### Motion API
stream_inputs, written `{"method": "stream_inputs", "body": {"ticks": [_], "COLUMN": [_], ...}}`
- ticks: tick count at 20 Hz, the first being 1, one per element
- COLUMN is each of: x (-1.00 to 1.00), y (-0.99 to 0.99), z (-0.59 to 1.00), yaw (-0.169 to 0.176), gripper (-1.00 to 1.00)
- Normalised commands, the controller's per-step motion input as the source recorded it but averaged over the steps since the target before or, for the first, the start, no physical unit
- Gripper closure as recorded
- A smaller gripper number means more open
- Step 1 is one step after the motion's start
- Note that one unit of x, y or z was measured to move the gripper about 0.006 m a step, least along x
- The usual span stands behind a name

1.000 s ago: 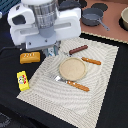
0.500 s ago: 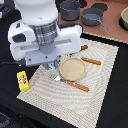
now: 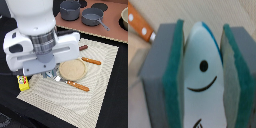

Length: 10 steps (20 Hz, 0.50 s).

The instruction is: Interact with the objects in diverse but meaningful ways.

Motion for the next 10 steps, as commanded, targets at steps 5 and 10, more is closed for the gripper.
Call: {"method": "stream_inputs", "body": {"ticks": [5, 10], "x": [0.69, 0.87], "y": [-0.77, -0.08], "z": [-0.06, -0.09], "yaw": [0.043, 0.05], "gripper": [1.0, 1.0]}}
